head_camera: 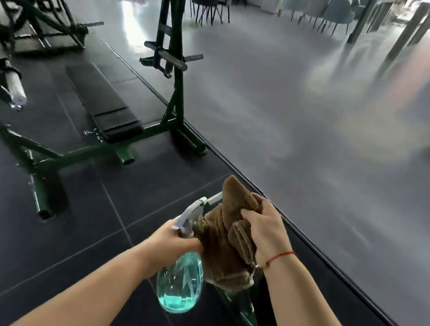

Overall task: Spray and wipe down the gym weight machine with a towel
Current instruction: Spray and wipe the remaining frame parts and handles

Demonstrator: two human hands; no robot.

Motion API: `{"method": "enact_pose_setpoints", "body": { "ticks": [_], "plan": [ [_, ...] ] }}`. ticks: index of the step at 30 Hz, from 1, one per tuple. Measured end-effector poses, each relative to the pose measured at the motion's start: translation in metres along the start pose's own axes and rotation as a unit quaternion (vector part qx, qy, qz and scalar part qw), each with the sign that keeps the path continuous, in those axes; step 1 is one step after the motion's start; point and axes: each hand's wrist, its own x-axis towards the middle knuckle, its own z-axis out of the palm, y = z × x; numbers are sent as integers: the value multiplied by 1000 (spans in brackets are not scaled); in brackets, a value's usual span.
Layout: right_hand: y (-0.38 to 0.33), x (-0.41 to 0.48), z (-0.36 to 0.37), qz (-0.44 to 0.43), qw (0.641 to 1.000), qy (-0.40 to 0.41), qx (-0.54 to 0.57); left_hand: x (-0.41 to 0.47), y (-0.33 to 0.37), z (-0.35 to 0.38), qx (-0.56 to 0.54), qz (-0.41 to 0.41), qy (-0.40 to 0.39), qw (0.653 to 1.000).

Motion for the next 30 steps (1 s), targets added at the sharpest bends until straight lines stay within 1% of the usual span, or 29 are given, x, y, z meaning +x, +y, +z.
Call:
{"method": "enact_pose_setpoints", "body": {
  "ticks": [6, 10, 14, 16, 18, 20, 24, 27, 30],
  "plan": [
    [-23, 18, 13, 17, 999, 5, 33, 29, 9, -28, -24, 17, 31, 999],
    [-32, 39, 45, 16, 999, 9, 27, 54, 11, -67, -9, 47, 33, 998],
    [-37, 64, 100, -20, 999, 25, 26, 84, 6, -131, -2, 73, 12, 997],
    [-41, 74, 135, -38, 998, 39, 9, 99, 4, -173, -10, 77, -10, 997],
    [-45, 84, 173, -40, 998, 46, -18, 118, 5, -218, -18, 84, -26, 996],
    [-48, 93, 214, -35, 998, 29, -33, 137, 6, -261, -21, 82, -30, 996],
    [-55, 115, 287, -29, 994, -11, -102, 172, 11, -330, 1, 75, -41, 996],
    [-69, 125, 329, 4, 995, -39, -95, 197, 14, -364, -3, 67, -33, 997],
    [-78, 143, 364, 15, 988, -50, -145, 219, 22, -389, -4, 70, -40, 997]
  ]
}}
